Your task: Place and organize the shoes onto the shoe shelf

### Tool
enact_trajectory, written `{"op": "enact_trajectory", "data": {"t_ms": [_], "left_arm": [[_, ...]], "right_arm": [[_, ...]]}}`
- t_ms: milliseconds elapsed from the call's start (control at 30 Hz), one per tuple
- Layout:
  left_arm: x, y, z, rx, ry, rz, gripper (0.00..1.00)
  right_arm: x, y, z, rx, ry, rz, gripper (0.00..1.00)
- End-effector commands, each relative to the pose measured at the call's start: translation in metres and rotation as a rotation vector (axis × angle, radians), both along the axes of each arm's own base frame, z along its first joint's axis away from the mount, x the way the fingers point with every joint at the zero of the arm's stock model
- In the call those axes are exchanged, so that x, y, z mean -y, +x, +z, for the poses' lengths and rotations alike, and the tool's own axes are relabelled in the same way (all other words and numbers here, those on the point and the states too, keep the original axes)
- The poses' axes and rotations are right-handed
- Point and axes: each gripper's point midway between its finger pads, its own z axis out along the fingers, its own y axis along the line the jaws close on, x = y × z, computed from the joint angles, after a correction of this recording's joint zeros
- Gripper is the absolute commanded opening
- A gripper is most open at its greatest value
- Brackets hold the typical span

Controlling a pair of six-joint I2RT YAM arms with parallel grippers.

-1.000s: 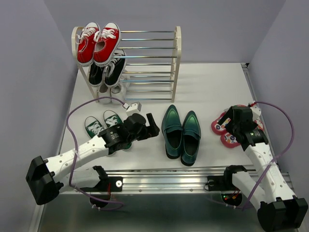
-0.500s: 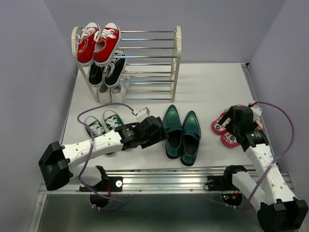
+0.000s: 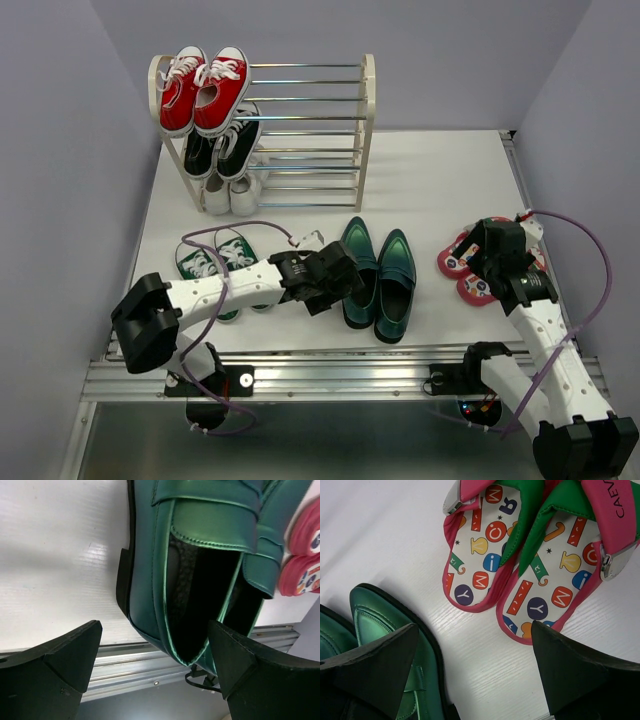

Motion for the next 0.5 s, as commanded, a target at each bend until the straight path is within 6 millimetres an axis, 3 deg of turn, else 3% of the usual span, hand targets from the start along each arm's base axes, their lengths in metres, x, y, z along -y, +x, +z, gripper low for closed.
{"op": "enact_trajectory", "data": {"t_ms": [0, 267, 467], "left_arm": [[0.0, -0.013, -0.008, -0.077, 0.04, 0.009, 0.99], [0.007, -0.025, -0.015, -0.116, 0.063, -0.001, 0.98], [0.011, -0.035, -0.024, -0.145, 0.112, -0.017, 0.86]], "right_arm": [[0.001, 0.009, 0.022, 0.086, -0.004, -0.005, 1.0], [0.001, 0.008, 0.025, 0.102, -0.003, -0.011, 1.0], [0.001, 0.008, 0.023, 0.093, -0.002, -0.014, 1.0]]}}
